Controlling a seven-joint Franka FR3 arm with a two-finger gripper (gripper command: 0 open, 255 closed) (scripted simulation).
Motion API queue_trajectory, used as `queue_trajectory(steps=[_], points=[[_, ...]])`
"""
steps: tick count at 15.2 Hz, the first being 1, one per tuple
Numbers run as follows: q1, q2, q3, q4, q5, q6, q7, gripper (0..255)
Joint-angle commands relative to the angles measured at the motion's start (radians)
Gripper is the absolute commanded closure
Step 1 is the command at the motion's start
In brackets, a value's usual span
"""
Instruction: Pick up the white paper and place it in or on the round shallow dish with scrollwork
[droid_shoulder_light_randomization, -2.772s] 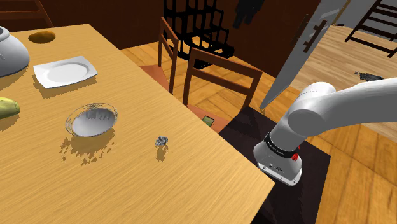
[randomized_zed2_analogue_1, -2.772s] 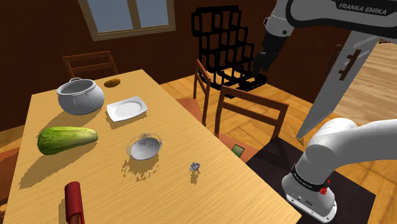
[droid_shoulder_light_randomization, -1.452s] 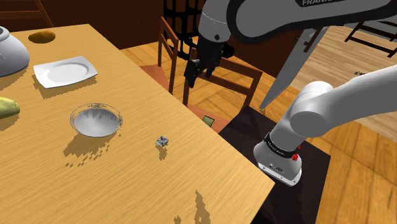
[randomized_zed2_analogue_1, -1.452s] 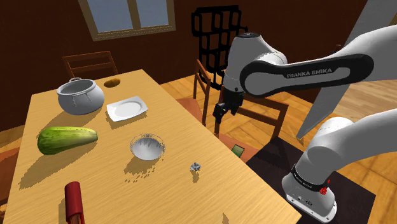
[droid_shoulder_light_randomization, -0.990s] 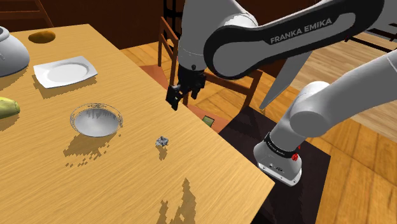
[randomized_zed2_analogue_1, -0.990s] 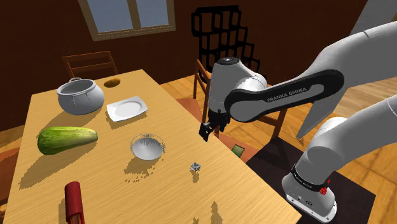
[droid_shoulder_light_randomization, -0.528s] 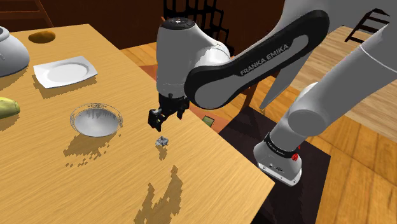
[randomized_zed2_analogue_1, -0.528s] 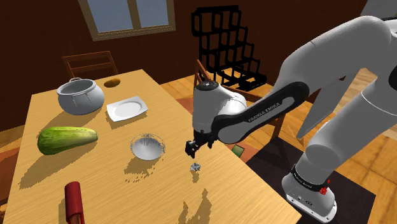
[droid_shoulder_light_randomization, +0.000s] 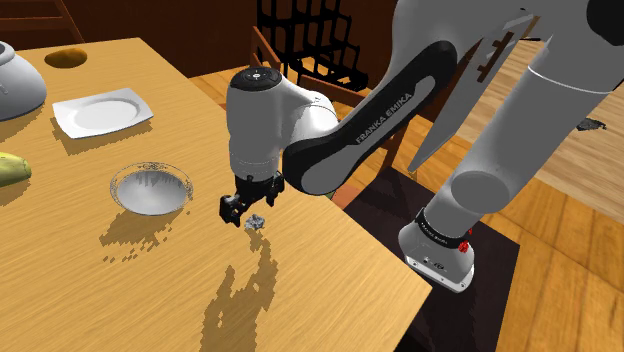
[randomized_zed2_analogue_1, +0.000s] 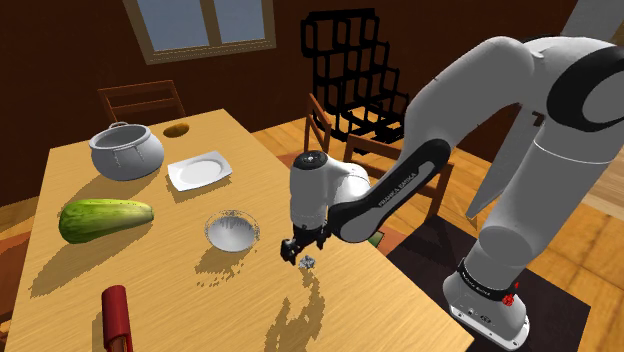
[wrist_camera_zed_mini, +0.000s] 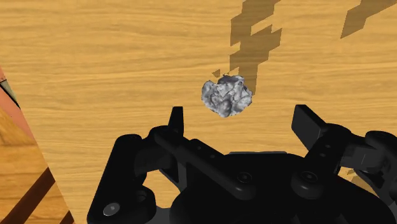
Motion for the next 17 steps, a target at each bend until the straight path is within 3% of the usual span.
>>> queue_trajectory(steps=[1, 2, 10, 11, 17], points=[[0.002, 0.032, -0.007, -0.005, -0.043, 0.026, 0.030, 0], [0.006, 0.059, -0.015, -0.007, -0.081, 0.044, 0.057, 0], [0.008, 0.059, -0.016, -0.007, -0.080, 0.044, 0.056, 0], [0.008, 0.059, -0.016, -0.007, -0.080, 0.044, 0.056, 255], [0.010, 0.062, -0.017, -0.005, -0.083, 0.044, 0.060, 255]])
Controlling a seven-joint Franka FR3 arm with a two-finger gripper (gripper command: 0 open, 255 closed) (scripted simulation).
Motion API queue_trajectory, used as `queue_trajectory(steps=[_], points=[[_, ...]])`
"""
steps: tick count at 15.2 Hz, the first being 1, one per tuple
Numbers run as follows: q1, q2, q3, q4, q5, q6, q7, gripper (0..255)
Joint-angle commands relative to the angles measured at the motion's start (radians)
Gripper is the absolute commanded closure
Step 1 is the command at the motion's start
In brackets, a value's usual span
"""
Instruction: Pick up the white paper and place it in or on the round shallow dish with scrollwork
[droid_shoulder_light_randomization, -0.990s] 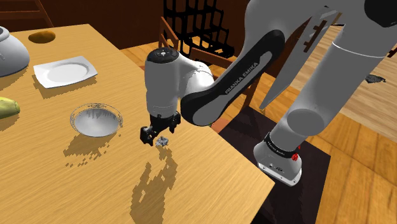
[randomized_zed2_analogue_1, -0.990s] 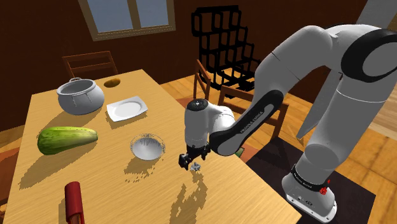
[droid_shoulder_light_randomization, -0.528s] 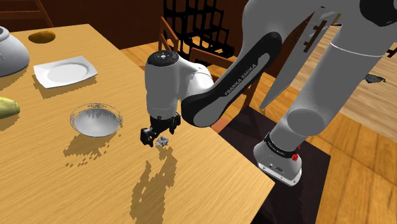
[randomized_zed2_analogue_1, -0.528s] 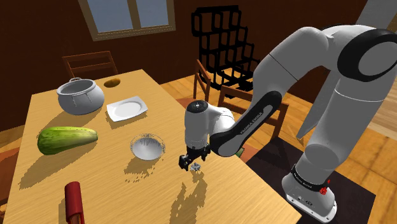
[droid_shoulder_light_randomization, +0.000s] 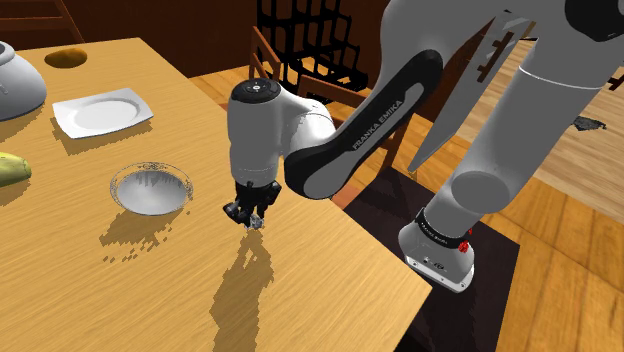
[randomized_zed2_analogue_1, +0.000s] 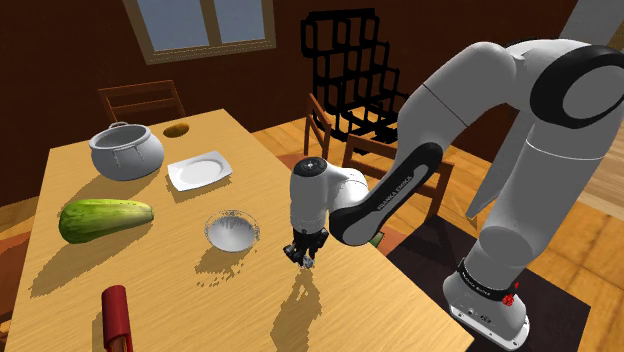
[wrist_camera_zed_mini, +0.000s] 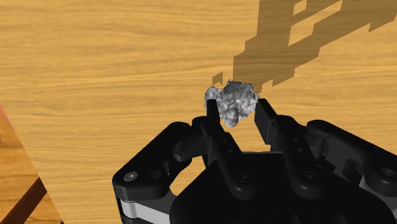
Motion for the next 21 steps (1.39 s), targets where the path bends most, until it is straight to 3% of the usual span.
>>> queue_trajectory(steps=[1, 3, 12, 21], points=[[0.002, 0.002, 0.002, -0.001, 0.000, 0.000, 0.001, 255], [0.001, 0.000, 0.002, -0.002, 0.003, 0.001, -0.002, 255], [-0.013, -0.140, 0.026, 0.024, 0.182, -0.115, -0.134, 255], [0.003, -0.252, 0.002, 0.072, 0.290, -0.244, -0.216, 255]])
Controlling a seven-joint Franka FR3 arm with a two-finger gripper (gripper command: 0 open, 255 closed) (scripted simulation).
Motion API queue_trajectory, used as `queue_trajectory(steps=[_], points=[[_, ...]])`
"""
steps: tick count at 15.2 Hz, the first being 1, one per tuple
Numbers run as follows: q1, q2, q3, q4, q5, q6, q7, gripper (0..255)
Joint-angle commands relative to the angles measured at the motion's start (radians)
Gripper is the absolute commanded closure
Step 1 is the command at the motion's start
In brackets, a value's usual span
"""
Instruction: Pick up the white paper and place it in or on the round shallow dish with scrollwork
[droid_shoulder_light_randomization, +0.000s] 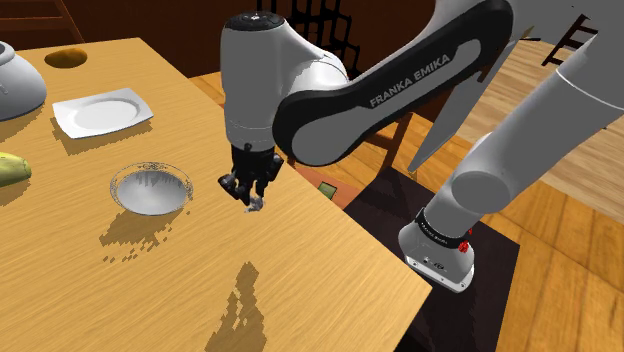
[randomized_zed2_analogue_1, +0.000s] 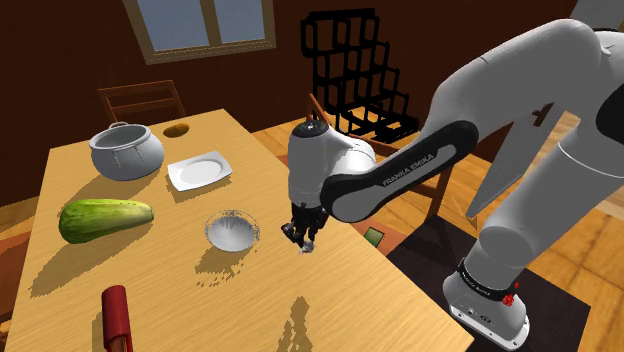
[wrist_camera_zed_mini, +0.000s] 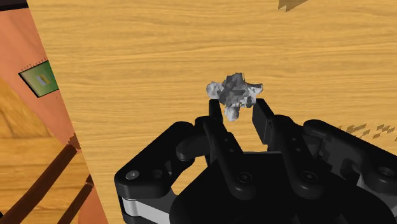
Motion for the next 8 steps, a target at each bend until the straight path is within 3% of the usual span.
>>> queue_trajectory(steps=[1, 5, 8], points=[[0.004, -0.024, -0.008, 0.014, 0.020, -0.033, -0.016, 255], [0.011, -0.060, -0.023, 0.040, 0.046, -0.088, -0.037, 255], [-0.030, 0.099, 0.013, 0.163, -0.094, -0.092, 0.047, 255]])
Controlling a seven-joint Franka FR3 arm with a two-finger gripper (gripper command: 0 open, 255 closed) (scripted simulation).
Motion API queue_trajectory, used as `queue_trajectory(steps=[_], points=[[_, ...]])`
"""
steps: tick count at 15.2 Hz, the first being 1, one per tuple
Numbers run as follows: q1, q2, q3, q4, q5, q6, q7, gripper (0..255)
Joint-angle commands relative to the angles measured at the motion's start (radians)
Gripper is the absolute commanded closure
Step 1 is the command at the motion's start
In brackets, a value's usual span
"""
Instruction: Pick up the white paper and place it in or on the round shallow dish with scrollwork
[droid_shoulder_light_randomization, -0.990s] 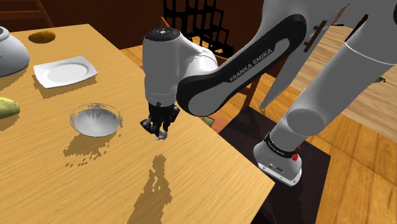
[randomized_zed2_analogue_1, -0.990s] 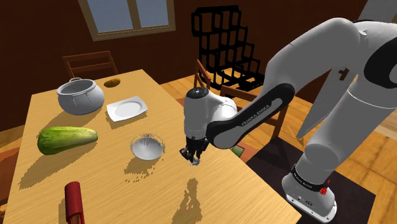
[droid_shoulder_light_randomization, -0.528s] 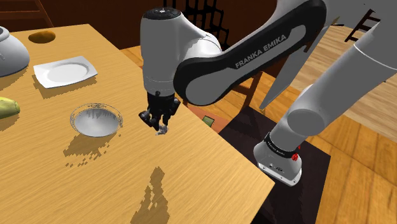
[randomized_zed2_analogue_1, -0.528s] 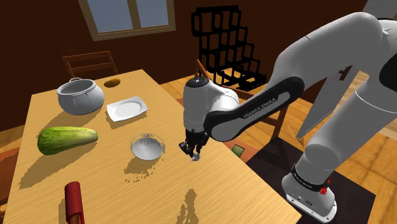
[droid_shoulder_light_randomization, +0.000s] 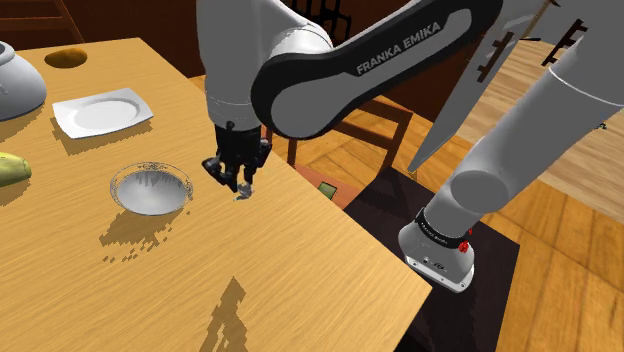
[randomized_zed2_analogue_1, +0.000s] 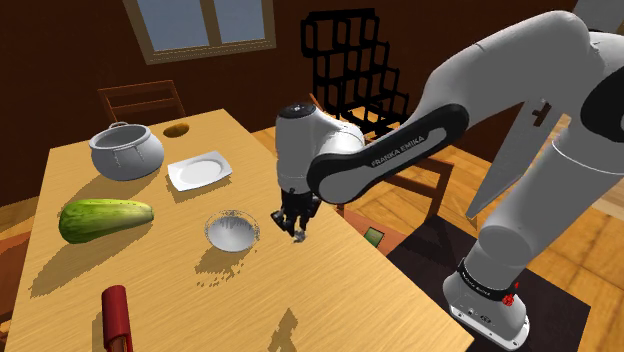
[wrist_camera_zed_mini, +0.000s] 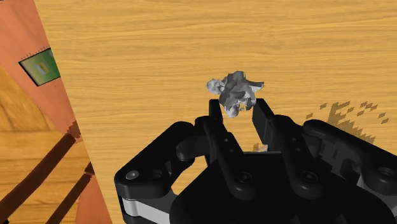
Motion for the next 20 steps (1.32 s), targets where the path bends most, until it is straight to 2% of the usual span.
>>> queue_trajectory(steps=[1, 4, 9, 13, 17, 20], points=[[-0.013, 0.109, 0.021, 0.086, -0.101, -0.010, 0.067, 255], [0.013, 0.270, 0.008, 0.227, -0.240, -0.048, 0.145, 255], [0.118, 0.504, -0.058, 0.494, -0.398, -0.144, 0.206, 255], [0.220, 0.681, -0.113, 0.749, -0.475, -0.241, 0.206, 255], [0.342, 0.874, -0.168, 1.076, -0.529, -0.366, 0.170, 255], [0.338, 0.883, -0.173, 1.049, -0.534, -0.333, 0.176, 255]])
